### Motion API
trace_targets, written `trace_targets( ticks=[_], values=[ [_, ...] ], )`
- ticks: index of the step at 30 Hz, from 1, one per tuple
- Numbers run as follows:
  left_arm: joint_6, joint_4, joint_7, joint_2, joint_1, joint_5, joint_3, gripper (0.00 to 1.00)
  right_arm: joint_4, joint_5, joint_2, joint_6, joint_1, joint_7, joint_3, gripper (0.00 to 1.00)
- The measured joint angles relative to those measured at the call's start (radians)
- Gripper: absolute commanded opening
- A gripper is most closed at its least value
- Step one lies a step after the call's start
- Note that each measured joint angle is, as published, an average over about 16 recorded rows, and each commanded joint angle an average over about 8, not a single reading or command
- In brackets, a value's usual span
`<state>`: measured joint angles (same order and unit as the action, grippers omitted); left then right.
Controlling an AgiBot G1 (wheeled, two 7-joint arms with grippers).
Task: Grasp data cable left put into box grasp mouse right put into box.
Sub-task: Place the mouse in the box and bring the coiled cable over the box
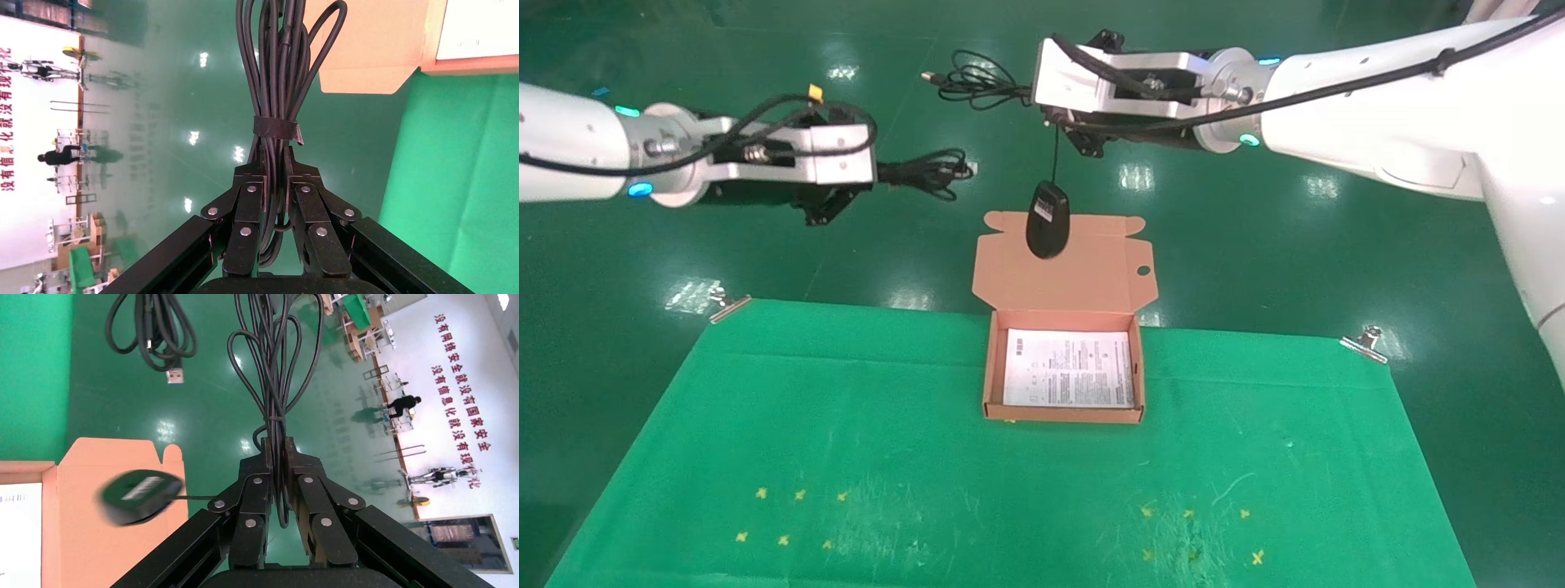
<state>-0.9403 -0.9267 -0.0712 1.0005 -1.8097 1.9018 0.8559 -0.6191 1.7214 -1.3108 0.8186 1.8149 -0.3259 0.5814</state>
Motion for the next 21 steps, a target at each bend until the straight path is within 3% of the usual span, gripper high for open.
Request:
trace_targets(
  ticks=[11, 21],
  values=[
    [-0.007, -0.008, -0.016, -0.019, 0.018, 0.030, 0.014, 0.00, 0.071, -0.023, -0.027, -0.008, -0.007, -0.041, 0.012, 0.00],
    [-0.062, -0.064, -0.118, -0.070, 0.061, 0.116, 0.052, 0.00, 0.100, -0.064, -0.047, -0.029, -0.065, -0.045, 0.081, 0.00]
  ],
)
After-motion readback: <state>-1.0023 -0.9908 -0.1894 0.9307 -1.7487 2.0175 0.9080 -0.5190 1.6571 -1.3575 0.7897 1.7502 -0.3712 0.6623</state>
